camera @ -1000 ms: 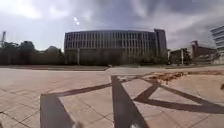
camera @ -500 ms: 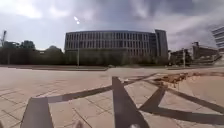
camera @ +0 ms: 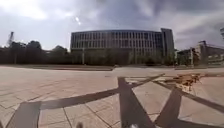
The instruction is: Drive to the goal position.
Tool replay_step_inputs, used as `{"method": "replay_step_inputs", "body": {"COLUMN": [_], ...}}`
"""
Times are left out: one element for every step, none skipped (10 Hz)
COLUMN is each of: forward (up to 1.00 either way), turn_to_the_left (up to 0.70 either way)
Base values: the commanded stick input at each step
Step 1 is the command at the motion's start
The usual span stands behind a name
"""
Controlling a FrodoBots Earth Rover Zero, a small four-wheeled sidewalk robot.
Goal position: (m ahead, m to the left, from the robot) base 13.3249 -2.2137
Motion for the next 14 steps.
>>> {"method": "replay_step_inputs", "body": {"forward": [0.69, 0.69, 0.69, 0.69, 0.69, 0.69, 0.69, 0.69, 0.69, 0.68, 0.68, 0.68, 0.69, 0.69], "turn_to_the_left": [-0.01, -0.01, -0.01, -0.01, -0.01, -0.01, -0.01, -0.01, -0.01, -0.01, -0.01, -0.01, -0.01, -0.01]}}
